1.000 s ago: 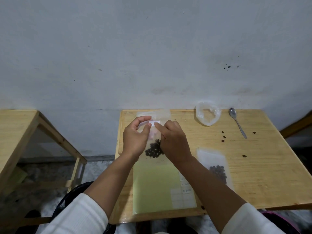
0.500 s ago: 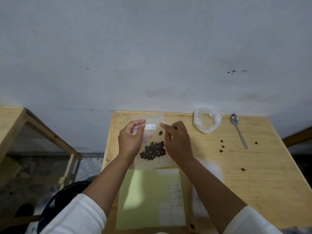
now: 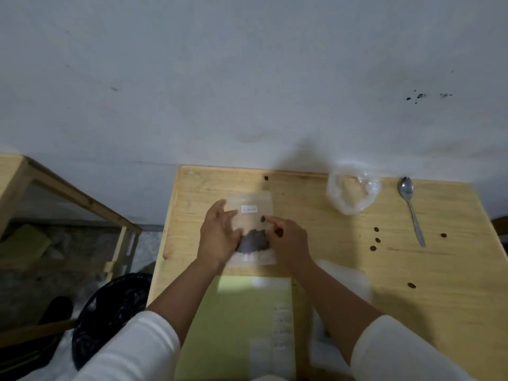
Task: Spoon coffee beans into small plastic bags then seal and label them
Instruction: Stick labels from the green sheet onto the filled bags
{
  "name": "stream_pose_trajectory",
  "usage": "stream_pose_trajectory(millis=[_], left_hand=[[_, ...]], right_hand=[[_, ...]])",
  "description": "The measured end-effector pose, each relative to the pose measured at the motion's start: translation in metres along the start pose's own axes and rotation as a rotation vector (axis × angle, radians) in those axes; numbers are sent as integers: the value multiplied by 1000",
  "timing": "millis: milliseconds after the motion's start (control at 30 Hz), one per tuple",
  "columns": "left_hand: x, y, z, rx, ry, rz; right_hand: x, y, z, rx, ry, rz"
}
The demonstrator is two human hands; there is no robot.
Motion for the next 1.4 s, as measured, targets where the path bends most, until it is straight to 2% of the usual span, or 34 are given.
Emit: stream_pose_trajectory(millis=[133, 233, 367, 467, 600, 733, 933, 1133, 1400], left_hand=[[4, -9, 20, 78, 291, 125], [7, -8, 33, 80, 470, 188], [14, -2, 47, 189, 611, 182], [2, -5, 41, 190, 539, 190], [-40, -28, 33, 148, 331, 281], [-69, -59, 65, 257, 260, 354], [-90, -109, 117, 468, 230, 390], [-99, -130, 134, 535, 235, 381], [-98, -128, 128, 472, 101, 278]], right_hand=[[3, -4, 7, -112, -169, -125], [7, -9, 25, -64, -299, -269], [7, -15, 38, 60, -510, -295], [6, -21, 29, 72, -535, -226], [0, -39, -9, -82, -422, -145], [-34, -79, -51, -252, -341, 72], [-89, -155, -80, -310, -318, 418], [-102, -181, -88, -369, -199, 471], [-96, -182, -100, -490, -123, 409]])
Point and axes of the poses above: each hand's wrist, its own y-axis towards the middle knuckle, its own z-axis out of the palm, x = y × z, the point moved 8 cm from there along y, towards the middle knuckle, and after that the axes turned 3 degrees about x, right-handed, at the moved point
